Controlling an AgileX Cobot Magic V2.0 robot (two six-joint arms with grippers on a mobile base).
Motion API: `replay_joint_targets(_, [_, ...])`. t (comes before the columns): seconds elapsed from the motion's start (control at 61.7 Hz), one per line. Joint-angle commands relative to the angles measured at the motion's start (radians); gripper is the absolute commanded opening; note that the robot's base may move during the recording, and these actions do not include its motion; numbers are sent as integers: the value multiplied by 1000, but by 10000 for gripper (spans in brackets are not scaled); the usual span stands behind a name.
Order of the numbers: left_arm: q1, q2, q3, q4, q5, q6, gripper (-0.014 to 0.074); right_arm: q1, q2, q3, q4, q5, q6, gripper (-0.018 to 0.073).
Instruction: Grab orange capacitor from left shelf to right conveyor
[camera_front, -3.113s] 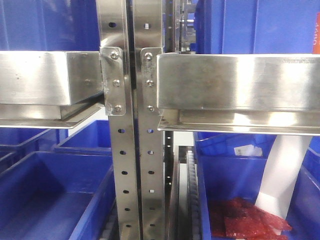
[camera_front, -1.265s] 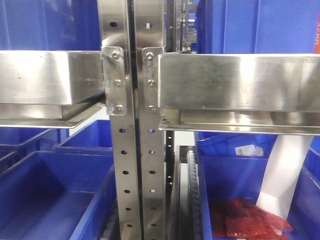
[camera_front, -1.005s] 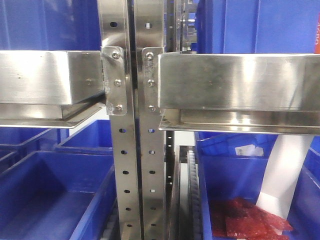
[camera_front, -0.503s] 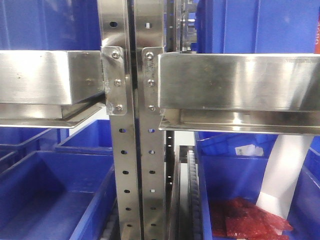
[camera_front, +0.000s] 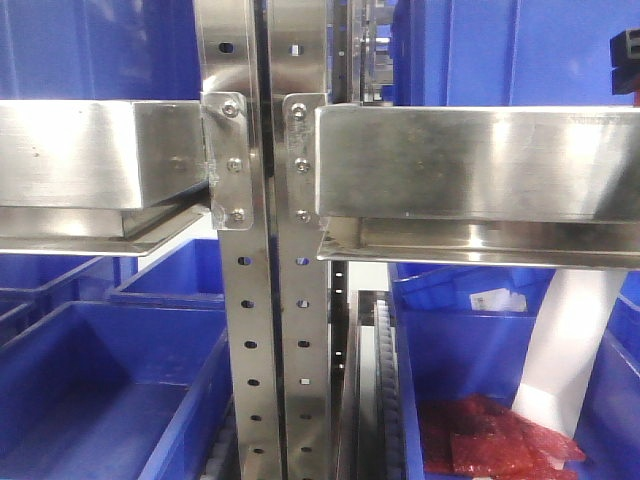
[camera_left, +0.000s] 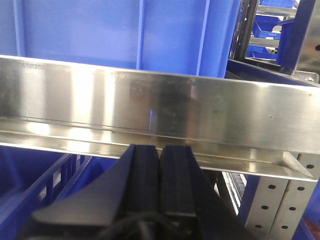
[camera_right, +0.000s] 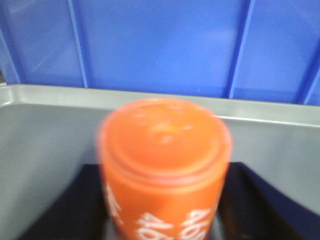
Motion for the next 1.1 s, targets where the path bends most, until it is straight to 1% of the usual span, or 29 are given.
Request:
replay_joint_targets(0.0, [1, -20, -7, 0, -88, -1, -105, -6, -48, -41, -11, -105, -4, 253])
replay_joint_targets(0.065, [1, -20, -7, 0, -88, -1, -105, -6, -73, -46, -11, -98, -4, 185])
replay_joint_targets(0.13, [1, -20, -7, 0, -88, -1, -105, -6, -112, -56, -11, -69, -4, 159])
replay_joint_targets(0.292, [1, -20, -7, 0, -88, -1, -105, -6, -259, -69, -18, 49, -4, 158])
replay_joint_targets(0.551, [1, -20, -7, 0, -88, -1, -105, 3, -607, -56, -25, 425, -4, 158])
replay_joint_targets(0.713, [1, -20, -7, 0, -88, -1, -105, 17, -847, 16, -25, 560, -4, 158])
replay_joint_targets(0.924, [1, -20, -7, 0, -88, -1, -105, 17, -1145, 113, -25, 743, -4, 158])
replay_joint_targets(1.086, [1, -20, -7, 0, -88, -1, -105, 17, -1314, 141, -25, 861, -4, 158])
